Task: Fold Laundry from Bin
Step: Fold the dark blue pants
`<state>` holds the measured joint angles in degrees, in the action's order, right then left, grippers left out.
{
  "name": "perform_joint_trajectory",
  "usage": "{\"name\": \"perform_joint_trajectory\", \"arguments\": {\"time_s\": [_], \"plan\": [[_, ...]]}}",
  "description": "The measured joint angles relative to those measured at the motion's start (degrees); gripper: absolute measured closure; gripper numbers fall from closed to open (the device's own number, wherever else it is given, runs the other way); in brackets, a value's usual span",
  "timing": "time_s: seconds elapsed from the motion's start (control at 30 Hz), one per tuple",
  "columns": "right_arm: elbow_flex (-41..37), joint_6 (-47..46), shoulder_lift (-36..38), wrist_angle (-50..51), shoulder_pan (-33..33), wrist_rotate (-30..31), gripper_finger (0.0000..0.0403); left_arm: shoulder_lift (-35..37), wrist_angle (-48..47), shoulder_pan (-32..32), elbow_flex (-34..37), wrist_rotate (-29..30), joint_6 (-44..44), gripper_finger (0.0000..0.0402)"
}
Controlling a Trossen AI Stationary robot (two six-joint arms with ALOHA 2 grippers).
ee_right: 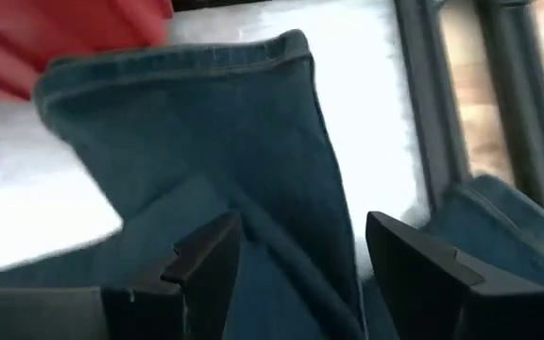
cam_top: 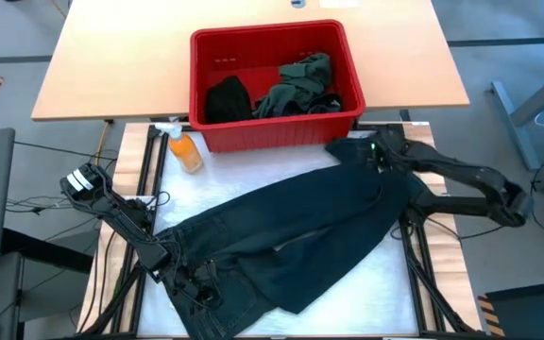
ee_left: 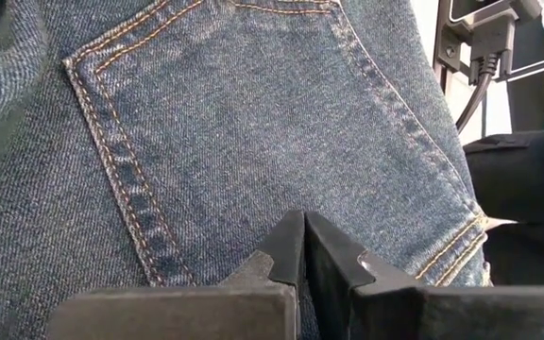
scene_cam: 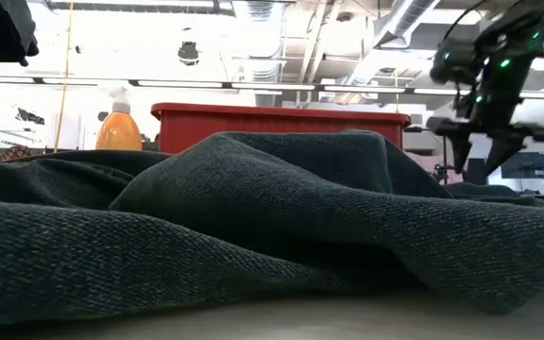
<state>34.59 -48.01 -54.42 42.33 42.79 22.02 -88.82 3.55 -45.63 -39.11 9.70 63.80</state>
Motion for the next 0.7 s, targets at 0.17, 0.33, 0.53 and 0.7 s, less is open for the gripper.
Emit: {"name": "perform_joint_trajectory", "arguments": {"time_s": [0.17,0.33,0.53,0.7], "plan": [[0.0,7.0,-5.3,-5.4,8.8,-5.8,0.0148,0.0,0.0,0.0,0.0,-0.2,0.4,0.0401],[0.0,11.3,-10.7,-9.3,13.2,-9.7,0.0148,0.0,0.1,0.0,0.0,-0.2,1.4,0.0401],[0.0,12.4,-16.6,-11.2,13.7,-7.4,0.0148,0.0,0.2,0.0,0.0,0.2,2.3,0.0401],[0.0,11.6,-19.7,-12.5,11.7,-7.9,0.0159,0.0,0.2,0.0,0.0,2.1,3.1,0.0401]]}}
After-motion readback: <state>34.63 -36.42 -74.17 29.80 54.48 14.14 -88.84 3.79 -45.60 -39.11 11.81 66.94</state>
